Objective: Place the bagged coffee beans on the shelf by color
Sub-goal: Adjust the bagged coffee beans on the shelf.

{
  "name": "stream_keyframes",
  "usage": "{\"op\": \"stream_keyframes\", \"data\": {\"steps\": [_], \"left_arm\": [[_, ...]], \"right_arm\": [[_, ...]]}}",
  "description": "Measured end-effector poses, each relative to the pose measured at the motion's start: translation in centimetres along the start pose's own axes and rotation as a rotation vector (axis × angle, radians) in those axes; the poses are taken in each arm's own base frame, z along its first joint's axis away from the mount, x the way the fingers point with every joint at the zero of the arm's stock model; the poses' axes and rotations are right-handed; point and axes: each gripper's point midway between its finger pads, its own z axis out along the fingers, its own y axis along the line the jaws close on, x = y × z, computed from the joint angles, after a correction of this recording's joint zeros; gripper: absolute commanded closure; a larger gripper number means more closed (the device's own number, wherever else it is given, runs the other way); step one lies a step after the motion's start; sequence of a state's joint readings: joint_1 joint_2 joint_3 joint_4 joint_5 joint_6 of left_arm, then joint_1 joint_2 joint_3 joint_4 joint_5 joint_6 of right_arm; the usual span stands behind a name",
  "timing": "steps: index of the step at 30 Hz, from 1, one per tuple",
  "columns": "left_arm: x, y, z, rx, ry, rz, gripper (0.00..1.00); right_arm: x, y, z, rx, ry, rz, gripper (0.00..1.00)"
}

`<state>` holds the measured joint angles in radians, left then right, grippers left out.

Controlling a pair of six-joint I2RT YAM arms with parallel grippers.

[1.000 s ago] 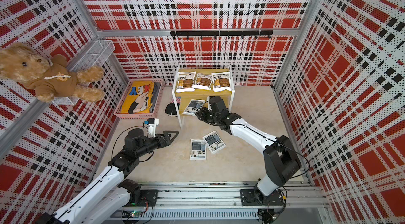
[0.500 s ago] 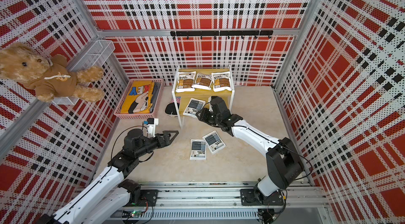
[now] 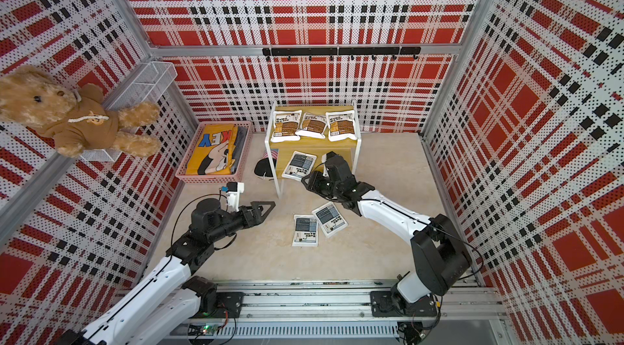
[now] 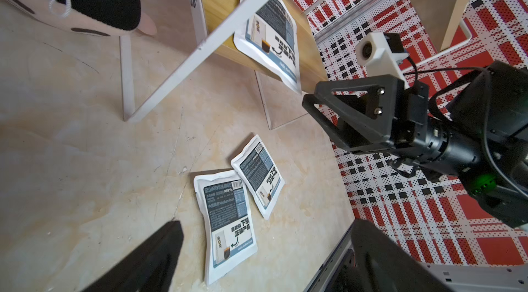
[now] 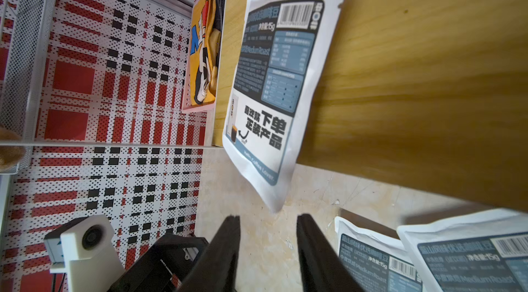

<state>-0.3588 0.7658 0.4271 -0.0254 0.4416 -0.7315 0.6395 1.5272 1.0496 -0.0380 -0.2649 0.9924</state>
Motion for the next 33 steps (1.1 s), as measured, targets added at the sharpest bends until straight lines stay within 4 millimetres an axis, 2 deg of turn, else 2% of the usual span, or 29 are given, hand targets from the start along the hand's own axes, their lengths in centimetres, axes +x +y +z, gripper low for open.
{"op": "stream_keyframes", "data": {"steps": [15, 21, 30, 33], "left_arm": [[0.1, 0.1, 0.0, -0.004, 0.004, -0.002, 0.01], [0.1, 0.2, 0.0, -0.006, 0.006, -0.003, 0.01], [0.2, 0.2, 0.1, -0.007, 0.007, -0.002, 0.01], [0.2, 0.2, 0.1, -0.008, 0.007, -0.002, 0.01]], "right_arm": [[0.0, -0.3, 1.5, -0.006, 0.012, 0.023, 0.66], [-0.2, 0.0, 2.0, -0.018, 0.013, 0.022, 0.77], [-0.2, 0.5, 2.1, -0.026, 0.012, 0.015, 1.0], [-0.4, 0.8, 2.0, -0.029, 0.012, 0.01, 1.0]]}}
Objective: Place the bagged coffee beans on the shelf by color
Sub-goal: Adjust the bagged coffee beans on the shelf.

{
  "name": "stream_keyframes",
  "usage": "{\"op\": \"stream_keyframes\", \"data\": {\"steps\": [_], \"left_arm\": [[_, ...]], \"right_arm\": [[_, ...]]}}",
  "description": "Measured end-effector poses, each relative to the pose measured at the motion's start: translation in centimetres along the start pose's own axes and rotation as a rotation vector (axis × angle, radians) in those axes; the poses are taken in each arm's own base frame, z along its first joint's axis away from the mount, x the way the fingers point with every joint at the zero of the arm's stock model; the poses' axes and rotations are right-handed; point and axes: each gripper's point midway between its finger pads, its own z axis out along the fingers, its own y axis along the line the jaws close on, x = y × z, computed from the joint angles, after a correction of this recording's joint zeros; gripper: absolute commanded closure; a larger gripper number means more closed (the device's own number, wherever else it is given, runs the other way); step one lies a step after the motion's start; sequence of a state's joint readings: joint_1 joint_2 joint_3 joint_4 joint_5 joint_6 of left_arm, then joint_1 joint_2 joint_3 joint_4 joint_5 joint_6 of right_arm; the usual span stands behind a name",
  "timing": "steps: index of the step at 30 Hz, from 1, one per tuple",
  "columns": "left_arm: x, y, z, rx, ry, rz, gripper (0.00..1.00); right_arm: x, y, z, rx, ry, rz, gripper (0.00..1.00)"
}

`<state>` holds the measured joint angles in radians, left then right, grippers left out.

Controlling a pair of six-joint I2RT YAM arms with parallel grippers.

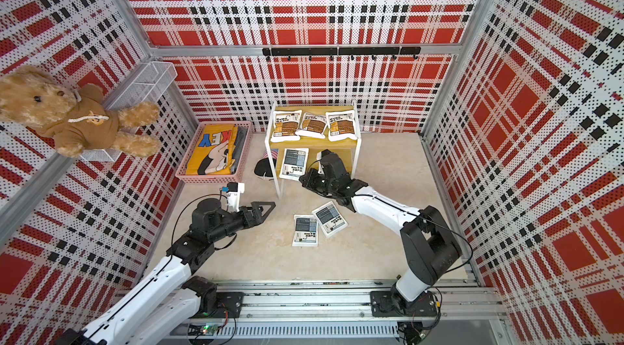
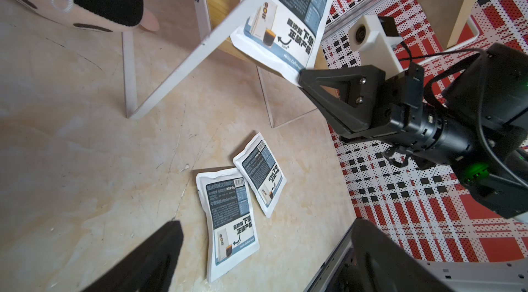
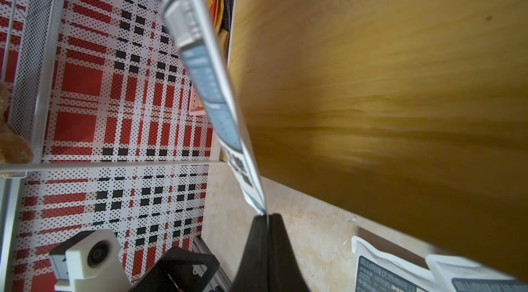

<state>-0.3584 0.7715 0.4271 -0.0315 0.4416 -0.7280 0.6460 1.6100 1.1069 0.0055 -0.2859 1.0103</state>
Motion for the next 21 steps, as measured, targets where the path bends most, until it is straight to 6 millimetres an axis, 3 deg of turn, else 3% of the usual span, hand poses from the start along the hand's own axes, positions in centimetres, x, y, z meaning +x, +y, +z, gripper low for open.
{"op": "stream_keyframes", "data": {"steps": [12, 21], "left_arm": [[0.0, 0.0, 0.0, 0.0, 0.001, 0.0, 0.01], [0.0, 0.0, 0.0, 0.0, 0.0, 0.0, 0.01]], "right_arm": [[-0.8, 1.3, 0.4, -0.011, 0.008, -0.032, 1.0], [-0.5, 0.9, 0.9, 0.004, 0.033, -0.039, 1.0]]}}
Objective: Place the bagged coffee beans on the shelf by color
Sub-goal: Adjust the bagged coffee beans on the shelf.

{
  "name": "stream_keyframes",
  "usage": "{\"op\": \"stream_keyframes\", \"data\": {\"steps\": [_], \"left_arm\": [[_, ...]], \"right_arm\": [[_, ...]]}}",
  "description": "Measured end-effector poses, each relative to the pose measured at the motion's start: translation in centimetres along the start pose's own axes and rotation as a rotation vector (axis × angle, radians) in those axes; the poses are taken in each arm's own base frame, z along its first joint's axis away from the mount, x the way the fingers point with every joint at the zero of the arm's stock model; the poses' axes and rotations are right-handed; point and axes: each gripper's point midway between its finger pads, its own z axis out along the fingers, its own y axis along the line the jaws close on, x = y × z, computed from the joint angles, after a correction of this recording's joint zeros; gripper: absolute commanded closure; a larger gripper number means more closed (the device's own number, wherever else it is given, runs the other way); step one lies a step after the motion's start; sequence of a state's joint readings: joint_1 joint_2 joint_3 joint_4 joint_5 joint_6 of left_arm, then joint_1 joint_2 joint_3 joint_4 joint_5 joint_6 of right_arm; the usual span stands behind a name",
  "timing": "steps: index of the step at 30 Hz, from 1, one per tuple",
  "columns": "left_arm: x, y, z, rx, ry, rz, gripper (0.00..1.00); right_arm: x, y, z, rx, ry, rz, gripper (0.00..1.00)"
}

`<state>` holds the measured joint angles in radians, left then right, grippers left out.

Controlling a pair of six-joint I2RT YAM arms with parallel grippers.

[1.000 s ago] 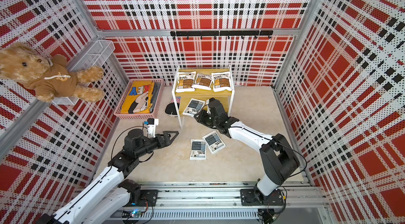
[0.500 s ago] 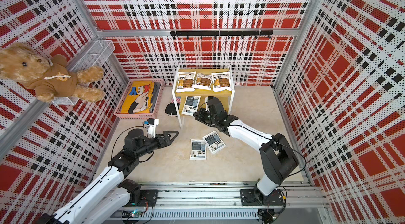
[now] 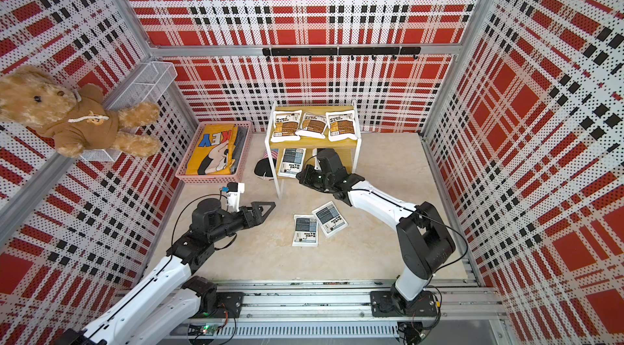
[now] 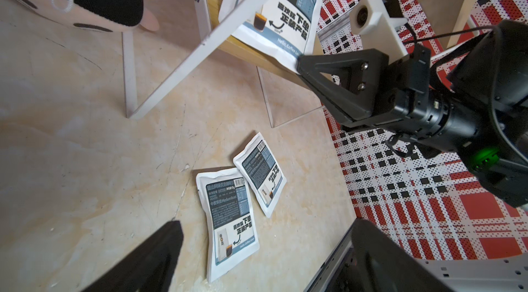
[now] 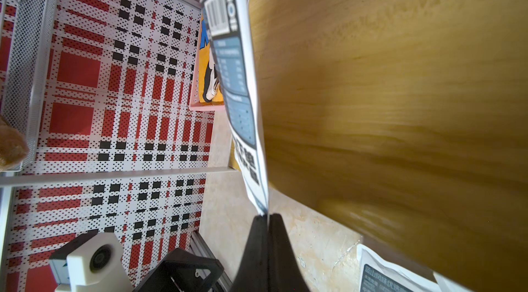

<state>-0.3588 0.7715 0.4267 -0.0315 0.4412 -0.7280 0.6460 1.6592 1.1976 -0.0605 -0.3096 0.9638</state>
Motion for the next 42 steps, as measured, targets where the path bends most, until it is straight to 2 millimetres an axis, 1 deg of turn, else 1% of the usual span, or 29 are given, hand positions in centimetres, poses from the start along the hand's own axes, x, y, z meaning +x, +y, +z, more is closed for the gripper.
{"op": "stream_keyframes", "data": {"steps": [5, 7, 14, 19, 24, 26, 33, 39, 42], "left_arm": [[0.0, 0.0, 0.0, 0.0, 0.0, 0.0, 0.01], [0.0, 0.0, 0.0, 0.0, 0.0, 0.0, 0.01], [0.0, 0.0, 0.0, 0.0, 0.0, 0.0, 0.01], [0.0, 0.0, 0.0, 0.0, 0.0, 0.0, 0.01], [0.0, 0.0, 0.0, 0.0, 0.001, 0.0, 0.01], [0.0, 0.0, 0.0, 0.0, 0.001, 0.0, 0.01], [0.0, 0.0, 0.0, -0.001, 0.001, 0.0, 0.01], [0.0, 0.0, 0.0, 0.0, 0.001, 0.0, 0.01], [0.0, 0.0, 0.0, 0.001, 0.001, 0.0, 0.01]], "right_arm": [[0.1, -0.1, 0.0, 0.003, 0.003, -0.005, 1.0], [0.1, -0.2, 0.1, 0.009, 0.007, -0.005, 0.96], [0.2, -0.6, 0.2, 0.029, 0.012, -0.007, 0.76], [0.1, -0.8, 0.2, 0.04, 0.008, -0.006, 0.72], [0.1, -0.9, 0.2, 0.046, 0.003, -0.005, 0.71], [0.2, -1.0, 0.0, 0.048, 0.004, -0.001, 0.67], [0.7, -1.1, -1.2, 0.051, -0.004, 0.008, 0.58], [1.5, -0.5, -2.9, 0.052, -0.005, -0.008, 0.56], [2.6, -0.3, -4.4, 0.069, 0.005, -0.027, 0.55]]}}
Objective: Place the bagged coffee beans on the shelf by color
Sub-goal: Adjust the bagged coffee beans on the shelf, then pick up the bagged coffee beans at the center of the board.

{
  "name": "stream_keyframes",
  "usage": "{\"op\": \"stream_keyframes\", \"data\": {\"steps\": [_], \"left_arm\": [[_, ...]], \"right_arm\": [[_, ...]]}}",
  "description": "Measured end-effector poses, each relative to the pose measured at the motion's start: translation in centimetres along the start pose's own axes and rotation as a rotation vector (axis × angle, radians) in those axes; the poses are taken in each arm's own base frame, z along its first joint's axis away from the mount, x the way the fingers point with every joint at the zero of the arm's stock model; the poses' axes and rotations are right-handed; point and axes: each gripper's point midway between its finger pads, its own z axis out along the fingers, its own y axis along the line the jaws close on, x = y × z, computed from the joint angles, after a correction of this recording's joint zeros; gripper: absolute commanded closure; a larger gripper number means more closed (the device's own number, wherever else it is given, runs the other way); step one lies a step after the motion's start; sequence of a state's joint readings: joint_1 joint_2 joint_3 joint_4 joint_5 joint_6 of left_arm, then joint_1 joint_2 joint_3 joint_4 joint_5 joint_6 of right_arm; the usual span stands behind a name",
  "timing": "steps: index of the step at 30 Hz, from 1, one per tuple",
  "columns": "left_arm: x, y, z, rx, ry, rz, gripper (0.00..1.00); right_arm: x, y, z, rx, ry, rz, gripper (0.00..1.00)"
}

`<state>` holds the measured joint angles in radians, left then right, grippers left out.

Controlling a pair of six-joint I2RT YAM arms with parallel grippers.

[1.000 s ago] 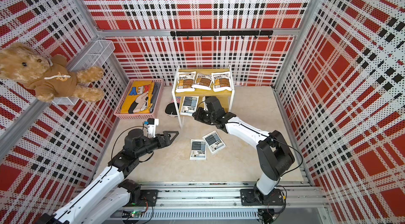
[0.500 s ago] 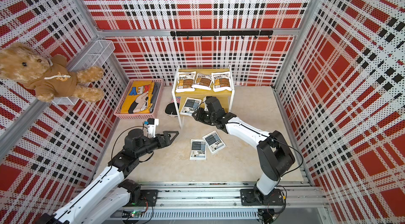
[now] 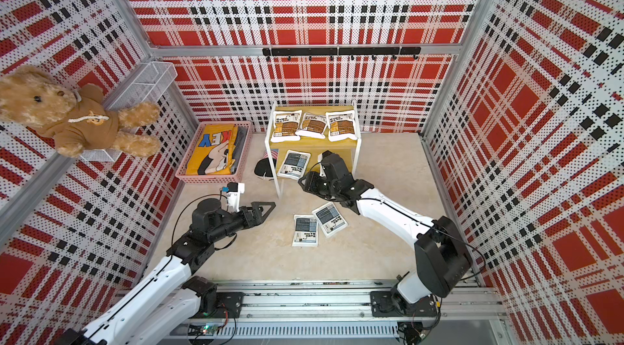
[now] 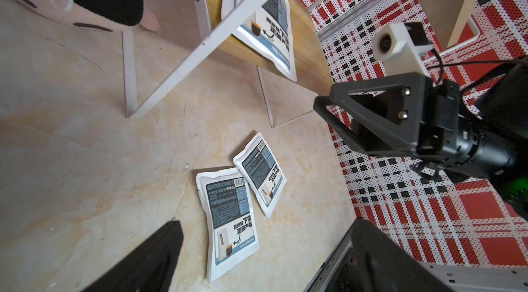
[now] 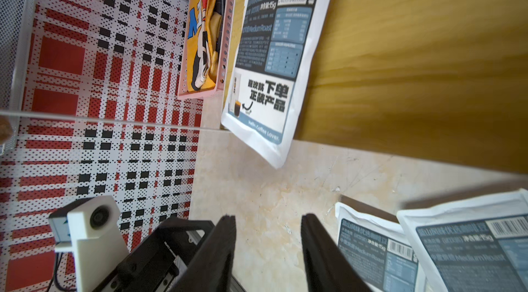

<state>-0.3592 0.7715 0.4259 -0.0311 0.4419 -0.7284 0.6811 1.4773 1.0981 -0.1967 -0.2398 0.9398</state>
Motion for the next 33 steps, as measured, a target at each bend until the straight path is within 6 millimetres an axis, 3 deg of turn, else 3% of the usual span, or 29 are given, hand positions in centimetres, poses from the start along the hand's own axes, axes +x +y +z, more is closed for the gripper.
{"op": "stream_keyframes", "data": {"steps": [3, 7, 13, 16, 20, 25, 33], "left_arm": [[0.2, -0.1, 0.1, 0.006, 0.01, -0.003, 0.01], [1.3, 0.1, 0.8, 0.004, 0.057, -0.026, 0.01], [4.7, 2.1, 2.6, -0.053, 0.182, -0.1, 0.03], [6.6, 2.6, 3.4, -0.072, 0.254, -0.117, 0.04], [9.2, 3.9, 4.3, -0.12, 0.35, -0.148, 0.06], [11.9, 5.3, 5.0, -0.169, 0.448, -0.173, 0.07], [12.5, 5.5, 5.6, -0.157, 0.47, -0.178, 0.1]], "right_arm": [[1.8, -0.6, -2.1, 0.018, 0.018, -0.008, 0.52], [5.0, -2.9, -4.4, 0.07, 0.081, 0.011, 0.51], [12.3, -9.1, -4.6, 0.189, 0.292, 0.103, 0.51], [15.2, -11.2, -4.9, 0.236, 0.375, 0.141, 0.51], [16.6, -12.0, -4.6, 0.246, 0.42, 0.16, 0.51], [17.7, -12.7, -2.8, 0.251, 0.465, 0.165, 0.51], [18.3, -13.4, -0.3, 0.255, 0.502, 0.161, 0.51]]}}
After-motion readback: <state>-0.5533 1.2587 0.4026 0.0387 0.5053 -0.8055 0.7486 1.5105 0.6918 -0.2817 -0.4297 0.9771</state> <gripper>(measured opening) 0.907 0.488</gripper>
